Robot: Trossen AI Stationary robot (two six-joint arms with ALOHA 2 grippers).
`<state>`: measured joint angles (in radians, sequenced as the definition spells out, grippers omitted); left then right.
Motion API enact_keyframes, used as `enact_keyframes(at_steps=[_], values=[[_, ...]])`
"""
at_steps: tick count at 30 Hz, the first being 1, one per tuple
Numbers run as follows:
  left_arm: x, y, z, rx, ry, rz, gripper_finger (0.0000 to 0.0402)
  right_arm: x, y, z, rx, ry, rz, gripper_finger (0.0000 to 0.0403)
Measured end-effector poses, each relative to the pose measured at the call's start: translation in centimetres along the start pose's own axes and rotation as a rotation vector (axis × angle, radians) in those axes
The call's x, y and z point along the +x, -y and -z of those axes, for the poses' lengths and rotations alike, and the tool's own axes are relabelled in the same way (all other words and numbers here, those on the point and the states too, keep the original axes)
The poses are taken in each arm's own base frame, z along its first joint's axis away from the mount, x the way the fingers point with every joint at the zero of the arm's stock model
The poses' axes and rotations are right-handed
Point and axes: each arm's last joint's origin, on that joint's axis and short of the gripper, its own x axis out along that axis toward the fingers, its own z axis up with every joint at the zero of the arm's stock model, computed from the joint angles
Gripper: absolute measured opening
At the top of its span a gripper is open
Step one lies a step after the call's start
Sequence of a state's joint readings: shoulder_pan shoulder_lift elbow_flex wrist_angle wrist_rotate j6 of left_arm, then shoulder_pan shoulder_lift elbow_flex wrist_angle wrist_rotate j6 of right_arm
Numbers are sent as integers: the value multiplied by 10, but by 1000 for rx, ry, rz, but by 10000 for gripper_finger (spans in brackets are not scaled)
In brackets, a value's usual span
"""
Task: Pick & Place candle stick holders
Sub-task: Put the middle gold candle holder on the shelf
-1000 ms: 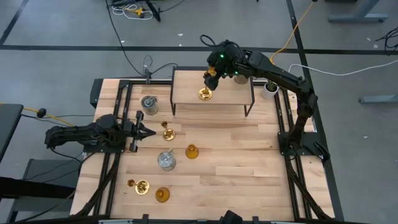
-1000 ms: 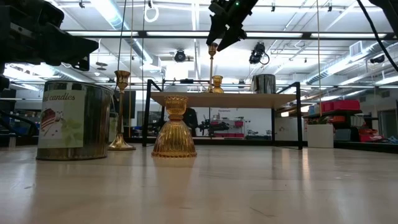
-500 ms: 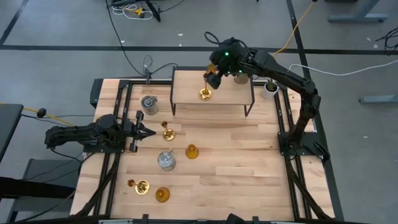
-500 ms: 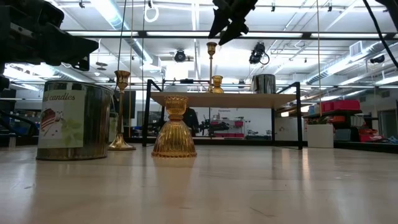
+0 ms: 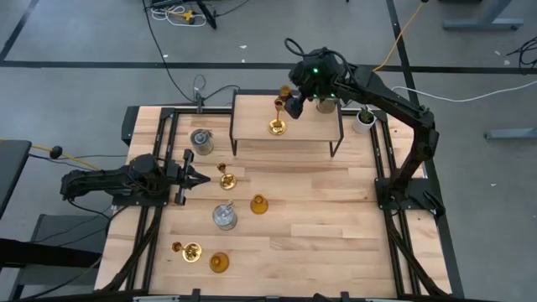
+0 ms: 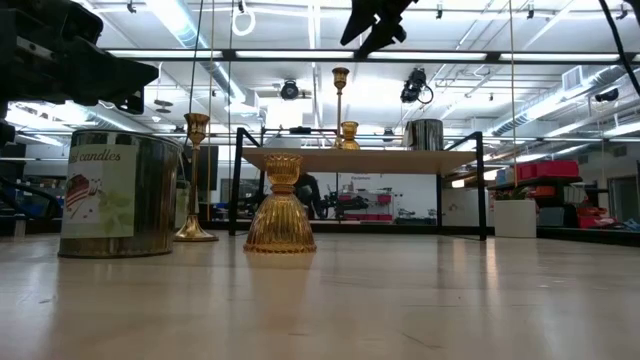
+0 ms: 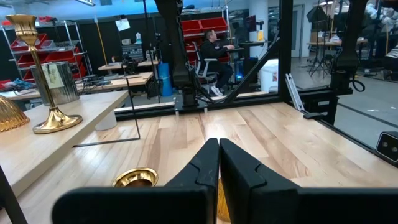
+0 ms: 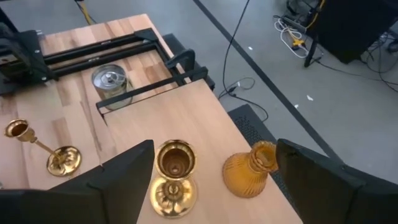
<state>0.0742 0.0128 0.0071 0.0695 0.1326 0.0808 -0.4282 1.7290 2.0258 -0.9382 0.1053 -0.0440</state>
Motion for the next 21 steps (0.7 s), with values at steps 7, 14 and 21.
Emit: enact_keyframes(at_steps=[7,14,21], values=[[0,0,0,0,0,0,18,0,-4,-1,-19,7,-45,339],[0,0,0,0,0,0,19,0,-4,0,-22,6,-50,339],[0,0,0,0,0,0,18,0,-4,0,-22,5,-49,339]])
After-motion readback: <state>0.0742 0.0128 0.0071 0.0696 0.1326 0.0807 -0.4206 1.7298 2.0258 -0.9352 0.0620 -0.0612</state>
